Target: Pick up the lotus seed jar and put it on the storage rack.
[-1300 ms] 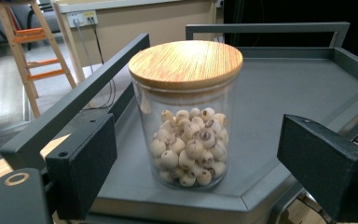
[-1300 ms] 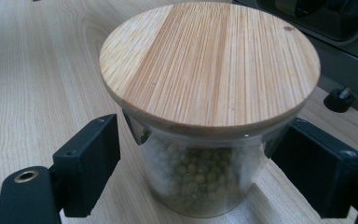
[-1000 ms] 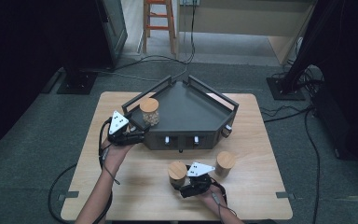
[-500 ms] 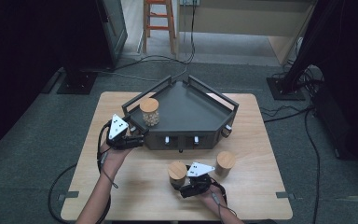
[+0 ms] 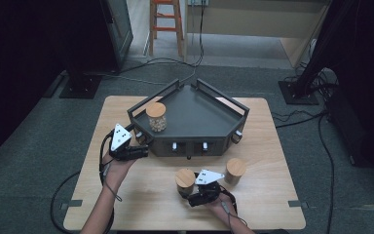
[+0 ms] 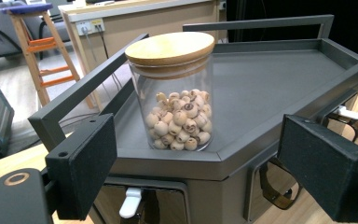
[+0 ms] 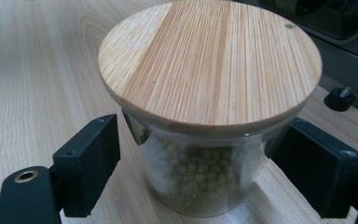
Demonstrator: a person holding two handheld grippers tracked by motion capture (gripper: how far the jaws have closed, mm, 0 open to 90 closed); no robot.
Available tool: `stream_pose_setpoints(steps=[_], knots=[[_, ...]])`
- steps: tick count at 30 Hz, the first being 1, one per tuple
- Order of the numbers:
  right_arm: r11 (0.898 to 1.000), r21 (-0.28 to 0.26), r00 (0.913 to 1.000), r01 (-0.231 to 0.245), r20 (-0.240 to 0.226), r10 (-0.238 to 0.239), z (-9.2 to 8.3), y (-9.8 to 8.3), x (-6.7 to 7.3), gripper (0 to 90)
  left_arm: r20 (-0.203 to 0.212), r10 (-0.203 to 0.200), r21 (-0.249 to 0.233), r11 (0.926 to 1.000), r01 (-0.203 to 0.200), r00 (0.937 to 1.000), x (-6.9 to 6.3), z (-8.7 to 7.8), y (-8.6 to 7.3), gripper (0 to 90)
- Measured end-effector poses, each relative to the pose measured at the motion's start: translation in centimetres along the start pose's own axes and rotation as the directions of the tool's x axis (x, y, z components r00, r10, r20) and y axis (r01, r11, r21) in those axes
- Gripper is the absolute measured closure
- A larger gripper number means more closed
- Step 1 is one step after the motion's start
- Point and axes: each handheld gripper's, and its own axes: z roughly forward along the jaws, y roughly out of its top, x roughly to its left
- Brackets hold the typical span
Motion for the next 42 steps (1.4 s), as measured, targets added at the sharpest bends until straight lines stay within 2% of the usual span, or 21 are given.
stream_pose_setpoints(steps=[20, 25, 32, 37, 42], knots=[[1.000, 0.001, 1.0000, 0.000, 0.002, 0.000, 0.0, 0.0, 0.0, 15.7, 0.006, 0.020, -0.004, 0.9998, -0.020, 0.9998, -0.8, -1.4, -0.6, 11.7], [1.000, 0.001, 1.0000, 0.000, 0.002, 0.000, 0.0, 0.0, 0.0, 15.6, 0.010, 0.041, 0.002, 0.9992, -0.041, 0.9991, -1.1, -1.6, -0.7, 11.7], [1.000, -0.002, 1.0000, -0.004, 0.006, 0.004, -0.1, 0.0, 0.0, 15.6, -0.002, 0.042, -0.004, 0.9991, -0.042, 0.9991, -1.3, -2.4, -1.0, 11.7], [1.000, 0.000, 1.0000, -0.001, 0.005, 0.001, 0.0, 0.0, 0.0, 15.6, -0.008, 0.023, -0.009, 0.9997, -0.023, 0.9997, -1.3, -2.9, -1.5, 11.7], [1.000, 0.000, 1.0000, -0.003, 0.004, 0.003, 0.0, 0.0, 0.0, 15.7, -0.005, 0.028, -0.004, 0.9996, -0.028, 0.9996, -1.4, -3.0, -1.8, 11.8]])
